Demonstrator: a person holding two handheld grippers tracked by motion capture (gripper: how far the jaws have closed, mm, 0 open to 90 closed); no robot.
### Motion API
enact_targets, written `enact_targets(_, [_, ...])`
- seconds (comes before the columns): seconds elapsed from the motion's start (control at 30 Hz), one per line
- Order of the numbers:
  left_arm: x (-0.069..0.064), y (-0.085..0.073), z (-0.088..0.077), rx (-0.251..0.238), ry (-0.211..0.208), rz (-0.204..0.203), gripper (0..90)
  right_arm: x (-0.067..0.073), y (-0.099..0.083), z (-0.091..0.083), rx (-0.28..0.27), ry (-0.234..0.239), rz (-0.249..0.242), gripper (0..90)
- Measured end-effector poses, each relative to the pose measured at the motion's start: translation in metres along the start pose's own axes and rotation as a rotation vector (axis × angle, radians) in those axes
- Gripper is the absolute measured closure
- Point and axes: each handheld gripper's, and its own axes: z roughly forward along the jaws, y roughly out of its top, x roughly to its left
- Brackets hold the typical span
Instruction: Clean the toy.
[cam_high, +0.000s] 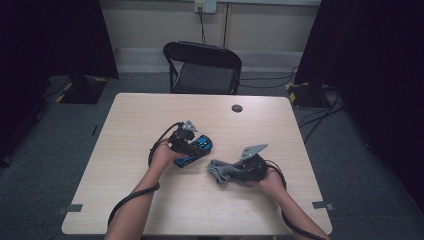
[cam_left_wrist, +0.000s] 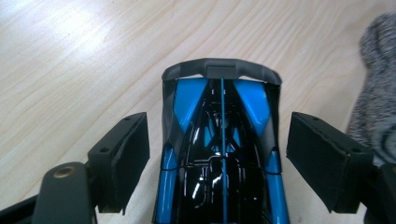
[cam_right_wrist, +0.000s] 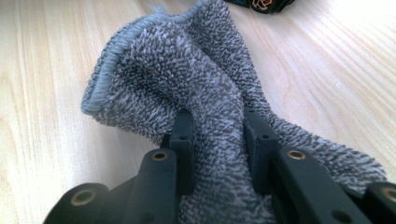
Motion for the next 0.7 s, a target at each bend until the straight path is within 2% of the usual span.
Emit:
enact_targets(0.13, [0.0,0.0,0.009,0.002,-0.023,0.004,21.0,-0.001,-0.001,0.0,-0.005,0.003,0.007,69.6])
enact_targets(0.23, [-0.001,0.0,0.014,0.041,-0.017,0.028,20.9,-0.001,0.0,0.0,-0.004,0.003,0.009,69.6])
enact_targets(0.43, [0.001,0.0,0.024,0.056,-0.029,-0.018,22.0,-0.001,-0.001,0.0,-0.011,0.009,0.017,69.6])
enact_targets(0.5, [0.002,0.0,0.024,0.063,-0.026,0.0,22.1,-0.002,-0.002,0.0,-0.013,0.011,0.02,69.6])
enact_targets(0.7, [0.0,0.003,0.028,0.065,-0.015,-0.004,21.5,-0.002,-0.002,0.0,-0.016,0.014,0.025,69.6])
